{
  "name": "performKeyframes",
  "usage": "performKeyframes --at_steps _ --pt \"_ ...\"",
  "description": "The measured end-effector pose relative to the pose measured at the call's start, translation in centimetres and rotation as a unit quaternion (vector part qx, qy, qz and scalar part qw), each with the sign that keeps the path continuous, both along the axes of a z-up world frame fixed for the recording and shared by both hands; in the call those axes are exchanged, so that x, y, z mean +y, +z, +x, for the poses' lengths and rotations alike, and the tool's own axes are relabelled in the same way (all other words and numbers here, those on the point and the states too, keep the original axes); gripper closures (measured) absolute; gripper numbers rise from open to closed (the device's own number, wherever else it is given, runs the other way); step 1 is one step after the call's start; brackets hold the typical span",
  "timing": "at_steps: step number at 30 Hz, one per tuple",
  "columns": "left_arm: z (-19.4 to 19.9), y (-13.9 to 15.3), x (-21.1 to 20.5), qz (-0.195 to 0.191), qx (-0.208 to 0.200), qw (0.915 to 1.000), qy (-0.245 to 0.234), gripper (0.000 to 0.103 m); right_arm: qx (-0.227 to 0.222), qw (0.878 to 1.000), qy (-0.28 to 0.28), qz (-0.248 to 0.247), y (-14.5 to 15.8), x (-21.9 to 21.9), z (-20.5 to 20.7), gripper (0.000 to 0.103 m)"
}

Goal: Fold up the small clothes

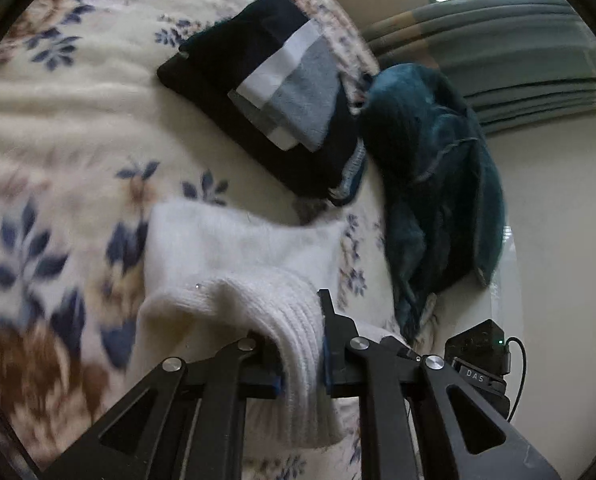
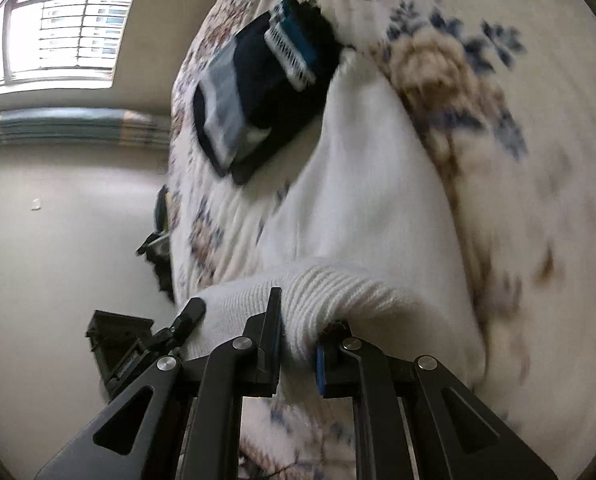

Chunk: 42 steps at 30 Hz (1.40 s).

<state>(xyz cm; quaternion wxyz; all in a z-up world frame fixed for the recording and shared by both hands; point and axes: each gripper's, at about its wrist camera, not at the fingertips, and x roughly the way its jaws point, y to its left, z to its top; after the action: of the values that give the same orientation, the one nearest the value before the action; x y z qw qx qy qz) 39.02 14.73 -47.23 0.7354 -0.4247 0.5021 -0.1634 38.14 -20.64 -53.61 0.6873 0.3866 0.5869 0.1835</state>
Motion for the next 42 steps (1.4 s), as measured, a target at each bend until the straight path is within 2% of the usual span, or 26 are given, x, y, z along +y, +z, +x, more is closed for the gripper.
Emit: performKeyframes --at_steps 1,3,5,7,8,9,11,12,13,14,15,17,19,20,21,22,23,24,25,26,27,30,32,35,39,42 --pt "1.5 -1.1 0.2 -0.025 0.017 0.9995 -0.002 0.088 0.005 1.0 -0.001 -0.005 -0.3 0.1 1.5 0.09" --pt "3.1 -2.3 0.7 -0.047 0.034 0.9983 0.004 0.08 0.022 0.999 -0.019 -0.017 -1.4 -0.1 4.0 0.089" --pt "4.3 -2.8 1.8 -0.061 0.03 0.9973 0.028 0.05 0.035 0.999 -0.036 0.009 -2.5 -0.7 5.7 0.085" --pt "5.4 -3.1 3.4 -0.088 0.016 0.9941 0.062 0.043 0.044 0.996 -0.072 0.031 -3.3 -1.5 7.0 0.083" --pt "5.7 -3.2 3.9 -0.092 0.017 0.9931 0.071 0.043 0.041 0.995 -0.088 0.029 -3.4 -1.8 7.7 0.072" --pt "6.1 -3.1 4.5 -0.09 0.018 0.9928 0.076 0.043 0.035 0.994 -0.1 0.021 -3.3 -2.0 8.2 0.053" --pt "6.5 -2.4 4.9 -0.055 0.014 0.9965 0.061 0.043 0.015 0.993 -0.113 0.019 -2.9 -2.3 9.2 0.043" --pt "6.6 -1.9 4.7 -0.024 0.013 0.9987 0.042 0.043 0.007 0.993 -0.112 0.032 -2.4 -2.5 9.5 0.042" --pt "6.8 -1.1 3.9 0.027 0.004 0.9996 0.007 0.043 0.0 0.993 -0.107 0.049 -2.0 -2.8 9.6 0.04" --pt "6.9 -0.7 3.0 0.065 -0.001 0.9976 -0.023 0.043 -0.01 0.994 -0.1 0.048 -1.2 -3.1 9.7 0.033" --pt "7.2 -0.6 1.7 0.104 -0.003 0.9928 -0.061 0.043 -0.017 0.995 -0.094 0.028 -0.5 -3.4 9.4 0.031" --pt "7.7 -1.3 -0.9 0.152 0.004 0.9802 -0.127 0.043 -0.045 0.995 -0.063 -0.055 1.2 -3.5 9.0 0.031" --pt "8.2 -2.4 -3.8 0.205 0.01 0.962 -0.18 0.043 -0.036 0.99 -0.032 -0.13 0.9 -3.0 9.2 0.031" --pt "8.3 -2.7 -4.8 0.219 0.009 0.9558 -0.196 0.045 -0.028 0.99 -0.016 -0.14 0.2 -2.6 9.4 0.031" --pt "8.3 -2.9 -5.6 0.23 0.003 0.9507 -0.208 0.046 -0.023 0.99 -0.005 -0.142 -0.3 -2.2 9.3 0.031" --pt "8.2 -2.8 -6.3 0.246 -0.013 0.946 -0.211 0.074 -0.019 0.989 0.005 -0.15 -0.8 -1.7 9.4 0.031" --pt "8.1 -2.6 -6.8 0.261 -0.027 0.9412 -0.213 0.098 -0.02 0.986 0.018 -0.165 -1.2 -0.9 9.5 0.033" --pt "8.1 -2.4 -6.8 0.265 -0.033 0.94 -0.212 0.098 -0.026 0.983 0.034 -0.179 -1.5 -0.1 9.5 0.044" --pt "7.8 -2.0 -6.5 0.263 -0.047 0.9422 -0.202 0.098 -0.031 0.98 0.049 -0.19 -1.7 0.6 9.6 0.056" --pt "7.8 -1.7 -5.9 0.267 -0.057 0.9437 -0.187 0.099 -0.03 0.977 0.063 -0.202 -2.1 1.3 9.7 0.092" --pt "7.7 -1.5 -5.3 0.275 -0.058 0.9432 -0.178 0.099 -0.026 0.974 0.073 -0.212 -2.4 1.8 9.6 0.098" --pt "7.1 -1.3 -1.8 0.274 -0.045 0.951 -0.136 0.099 -0.047 0.971 0.063 -0.227 -2.2 2.1 9.6 0.098" --pt "7.1 -1.7 0.0 0.27 -0.023 0.9558 -0.114 0.099 -0.054 0.973 0.045 -0.219 -1.4 1.4 9.4 0.098" --pt "7.6 -2.6 0.5 0.261 -0.001 0.9605 -0.097 0.099 -0.064 0.972 0.023 -0.226 0.0 0.0 9.7 0.098" --pt "9.3 -3.0 -0.2 0.268 0.0 0.9591 -0.09 0.099 -0.069 0.968 0.022 -0.239 0.7 -0.4 11.6 0.099" --pt "10.7 -5.1 -0.3 0.267 0.019 0.9593 -0.09 0.099 -0.068 0.963 0.023 -0.259 0.1 -0.3 13.2 0.099"
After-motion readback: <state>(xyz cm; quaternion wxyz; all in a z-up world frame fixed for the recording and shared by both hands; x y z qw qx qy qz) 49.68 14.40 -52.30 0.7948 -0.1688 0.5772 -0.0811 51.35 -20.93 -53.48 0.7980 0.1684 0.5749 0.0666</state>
